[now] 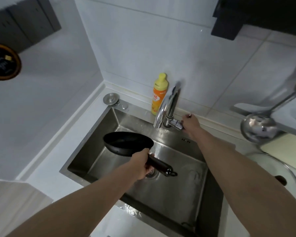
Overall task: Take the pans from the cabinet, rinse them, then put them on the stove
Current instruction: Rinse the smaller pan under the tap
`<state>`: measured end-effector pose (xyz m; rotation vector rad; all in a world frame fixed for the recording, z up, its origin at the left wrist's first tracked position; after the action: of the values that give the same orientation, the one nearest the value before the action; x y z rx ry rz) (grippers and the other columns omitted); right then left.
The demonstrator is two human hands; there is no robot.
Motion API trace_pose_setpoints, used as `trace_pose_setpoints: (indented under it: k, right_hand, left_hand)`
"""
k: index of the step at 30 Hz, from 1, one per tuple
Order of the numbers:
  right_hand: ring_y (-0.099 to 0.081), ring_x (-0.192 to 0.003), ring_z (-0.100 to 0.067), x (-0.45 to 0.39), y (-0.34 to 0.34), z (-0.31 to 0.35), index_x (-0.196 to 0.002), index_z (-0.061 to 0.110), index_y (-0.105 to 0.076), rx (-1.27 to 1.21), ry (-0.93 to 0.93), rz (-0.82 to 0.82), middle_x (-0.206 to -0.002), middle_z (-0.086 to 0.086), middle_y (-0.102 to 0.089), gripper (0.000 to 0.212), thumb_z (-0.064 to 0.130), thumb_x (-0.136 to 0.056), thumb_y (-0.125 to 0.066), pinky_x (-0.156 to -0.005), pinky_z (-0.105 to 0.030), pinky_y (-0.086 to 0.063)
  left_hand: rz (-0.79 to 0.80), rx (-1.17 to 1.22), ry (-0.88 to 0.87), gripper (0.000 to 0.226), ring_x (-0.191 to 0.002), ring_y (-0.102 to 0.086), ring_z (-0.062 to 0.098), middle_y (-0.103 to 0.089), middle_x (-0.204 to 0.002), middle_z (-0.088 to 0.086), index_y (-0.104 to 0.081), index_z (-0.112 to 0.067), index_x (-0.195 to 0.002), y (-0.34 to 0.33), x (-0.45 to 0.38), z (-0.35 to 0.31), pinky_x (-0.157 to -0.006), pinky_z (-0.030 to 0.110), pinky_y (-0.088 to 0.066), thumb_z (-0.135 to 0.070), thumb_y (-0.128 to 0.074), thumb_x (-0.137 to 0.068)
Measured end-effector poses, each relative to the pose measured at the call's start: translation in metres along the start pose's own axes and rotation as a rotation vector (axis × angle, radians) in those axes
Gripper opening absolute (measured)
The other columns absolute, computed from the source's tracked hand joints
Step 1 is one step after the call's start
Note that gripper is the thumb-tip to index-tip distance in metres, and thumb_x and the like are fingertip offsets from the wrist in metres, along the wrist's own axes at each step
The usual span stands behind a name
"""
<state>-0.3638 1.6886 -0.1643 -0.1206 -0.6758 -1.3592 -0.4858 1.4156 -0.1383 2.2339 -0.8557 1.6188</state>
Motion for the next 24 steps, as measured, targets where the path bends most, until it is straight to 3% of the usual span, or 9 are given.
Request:
trace_pose_setpoints:
  k: [3, 7, 10, 12, 15, 18, 20, 22, 24]
  right_hand:
    - [-0.064, -0.077, -0.023, 0.001, 0.000, -0.010, -0.080, 0.021, -0.050, -0.114, -0.077, -0.008, -0.089, -0.012, -0.062, 0.017, 0.024, -0.097, -0.050, -0.086, -0.042, -0.054]
    - [-0.055, -0.066, -0.016, 0.021, -0.004, -0.005, -0.083, 0.019, -0.046, -0.284, -0.153, 0.006, -0.080, -0.007, -0.052, 0.020, 0.012, -0.102, -0.046, -0.082, -0.042, -0.053]
    - [-0.058, -0.070, -0.015, 0.029, -0.004, -0.004, -0.085, 0.019, -0.047, -0.328, -0.171, 0.027, -0.083, -0.006, -0.055, 0.017, 0.017, -0.101, -0.048, -0.087, -0.040, -0.053]
    - [-0.060, -0.072, -0.015, 0.042, -0.005, -0.003, -0.088, 0.020, -0.051, -0.267, -0.189, 0.075, -0.086, -0.004, -0.060, 0.013, 0.028, -0.097, -0.055, -0.078, -0.035, -0.054]
    - [-0.058, -0.074, -0.017, 0.084, -0.008, -0.013, -0.109, 0.016, -0.057, -0.061, -0.262, 0.243, -0.096, -0.008, -0.060, 0.032, 0.042, -0.092, -0.062, -0.064, -0.029, -0.050]
    - [-0.065, -0.084, -0.026, 0.161, -0.023, -0.030, -0.124, 0.001, -0.052, 0.194, -0.394, 0.646, -0.114, -0.021, -0.062, 0.055, 0.050, -0.097, -0.053, -0.071, -0.036, -0.057]
    - [-0.066, -0.083, -0.024, 0.215, -0.031, -0.041, -0.121, -0.002, -0.054, 0.311, -0.477, 0.897, -0.105, -0.016, -0.065, 0.060, 0.053, -0.098, -0.048, -0.075, -0.036, -0.056]
    - [-0.062, -0.067, -0.016, 0.249, -0.035, -0.042, -0.106, 0.003, -0.058, 0.334, -0.482, 0.955, -0.085, -0.010, -0.066, 0.047, 0.048, -0.101, -0.045, -0.067, -0.030, -0.053]
    - [-0.056, -0.047, -0.010, 0.262, -0.029, -0.038, -0.092, 0.007, -0.056, 0.347, -0.426, 0.843, -0.068, -0.005, -0.062, 0.033, 0.038, -0.102, -0.051, -0.048, -0.022, -0.048]
  left_hand:
    - [-0.011, 0.009, -0.003, 0.017, -0.073, -0.063, 0.013, -0.067, -0.083, 0.002, -0.059, -0.012, -0.106, -0.001, 0.002, 0.000, -0.048, 0.023, -0.052, -0.026, -0.058, -0.098]
    - [-0.009, 0.009, 0.012, 0.014, -0.076, -0.062, 0.016, -0.066, -0.084, 0.005, -0.057, -0.011, -0.102, -0.001, 0.000, 0.007, -0.063, 0.027, -0.053, -0.024, -0.058, -0.098]
    - [0.011, 0.022, 0.023, 0.016, -0.080, -0.062, 0.016, -0.066, -0.083, 0.005, -0.059, -0.010, -0.107, -0.003, -0.002, 0.012, -0.064, 0.027, -0.052, -0.022, -0.059, -0.097]
    - [0.041, 0.026, 0.026, 0.016, -0.082, -0.062, 0.016, -0.065, -0.084, 0.004, -0.060, -0.010, -0.108, -0.006, -0.003, 0.016, -0.063, 0.026, -0.053, -0.021, -0.059, -0.096]
    - [0.081, 0.051, 0.018, 0.017, -0.074, -0.062, 0.014, -0.064, -0.081, 0.003, -0.060, -0.010, -0.106, -0.011, -0.006, 0.019, -0.063, 0.028, -0.054, -0.025, -0.059, -0.098]
    - [0.049, 0.026, -0.044, 0.020, -0.071, -0.062, 0.018, -0.064, -0.081, 0.006, -0.060, -0.010, -0.099, -0.012, -0.006, 0.021, -0.067, 0.032, -0.055, -0.029, -0.062, -0.096]
    - [0.082, 0.003, -0.066, 0.026, -0.064, -0.065, 0.019, -0.066, -0.075, 0.005, -0.061, -0.010, -0.096, -0.015, -0.002, 0.028, -0.056, 0.029, -0.058, -0.036, -0.061, -0.096]
    - [0.136, -0.022, -0.077, 0.032, -0.048, -0.063, 0.016, -0.066, -0.059, 0.004, -0.060, -0.011, -0.088, -0.015, 0.006, 0.034, -0.040, 0.023, -0.050, -0.041, -0.057, -0.097]
    - [0.156, -0.073, -0.086, 0.038, -0.050, -0.065, 0.019, -0.068, -0.062, 0.008, -0.062, -0.008, -0.091, -0.011, 0.016, 0.037, -0.044, 0.028, -0.054, -0.046, -0.057, -0.095]
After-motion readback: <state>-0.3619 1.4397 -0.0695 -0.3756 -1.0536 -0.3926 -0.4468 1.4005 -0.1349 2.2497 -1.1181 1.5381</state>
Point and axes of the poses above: each hand's wrist, its own x-axis away from the middle knuckle, its own y-axis out of the back of the hand, z = x × y, the point moved 7 cm from there along -x, towards the middle knuckle
